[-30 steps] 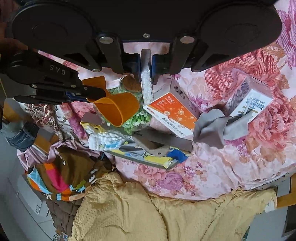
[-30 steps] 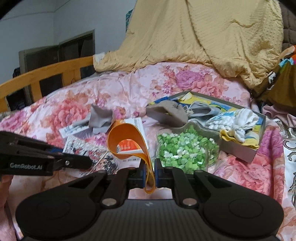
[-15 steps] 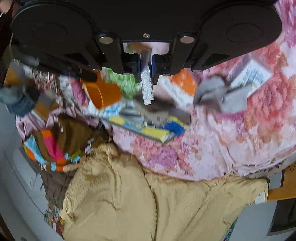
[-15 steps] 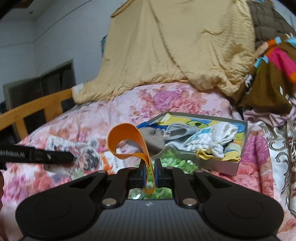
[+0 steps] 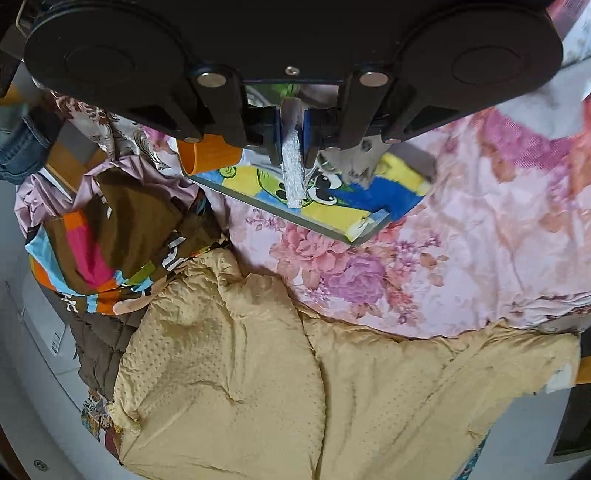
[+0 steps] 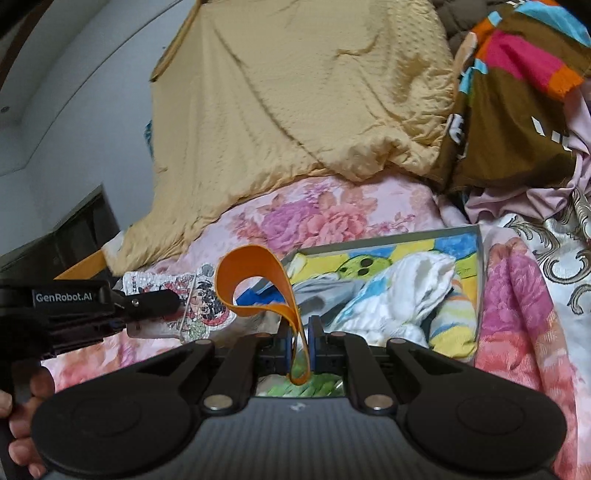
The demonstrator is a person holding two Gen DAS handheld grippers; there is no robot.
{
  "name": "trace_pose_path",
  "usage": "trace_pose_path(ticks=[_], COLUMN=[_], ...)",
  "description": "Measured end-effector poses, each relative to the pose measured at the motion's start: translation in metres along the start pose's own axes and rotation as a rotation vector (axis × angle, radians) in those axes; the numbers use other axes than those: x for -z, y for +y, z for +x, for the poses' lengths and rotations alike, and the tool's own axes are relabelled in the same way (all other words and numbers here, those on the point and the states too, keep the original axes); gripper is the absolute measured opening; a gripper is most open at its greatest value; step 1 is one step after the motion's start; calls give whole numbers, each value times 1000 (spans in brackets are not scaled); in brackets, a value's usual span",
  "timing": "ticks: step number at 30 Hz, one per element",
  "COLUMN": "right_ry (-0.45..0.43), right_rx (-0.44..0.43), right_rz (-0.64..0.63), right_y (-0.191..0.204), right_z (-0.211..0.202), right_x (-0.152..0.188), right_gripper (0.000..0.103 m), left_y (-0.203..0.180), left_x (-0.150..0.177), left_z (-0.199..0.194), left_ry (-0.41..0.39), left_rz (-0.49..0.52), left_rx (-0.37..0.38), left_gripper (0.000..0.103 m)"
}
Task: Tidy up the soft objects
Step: 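Carry the orange cup and printed card over the tray with both grippers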
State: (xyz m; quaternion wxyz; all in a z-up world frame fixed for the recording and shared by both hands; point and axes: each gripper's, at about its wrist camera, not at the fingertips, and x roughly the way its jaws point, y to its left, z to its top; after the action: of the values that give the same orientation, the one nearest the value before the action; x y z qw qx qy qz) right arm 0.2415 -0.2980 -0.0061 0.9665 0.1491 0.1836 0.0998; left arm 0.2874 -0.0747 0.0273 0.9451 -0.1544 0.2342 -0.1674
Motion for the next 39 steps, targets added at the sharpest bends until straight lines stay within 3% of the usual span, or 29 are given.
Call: trace_pose_path(ticks=[16, 30, 39], right_ry=[-9, 15, 30], right_rx=[54, 77, 85], right_rz=[-25, -34, -95], right_y=[-27, -36, -29], right_z=[58, 74, 85], right_x=[-19, -21, -22], right_gripper=[10, 11, 18], left_y=[2, 2, 10], left_x=[-12, -4, 0], left_z=[75, 103, 112], left_ry=[23, 49, 56], left_rz=[10, -27, -26], left_rx=[-58, -77, -116], left_gripper=[11, 11, 15])
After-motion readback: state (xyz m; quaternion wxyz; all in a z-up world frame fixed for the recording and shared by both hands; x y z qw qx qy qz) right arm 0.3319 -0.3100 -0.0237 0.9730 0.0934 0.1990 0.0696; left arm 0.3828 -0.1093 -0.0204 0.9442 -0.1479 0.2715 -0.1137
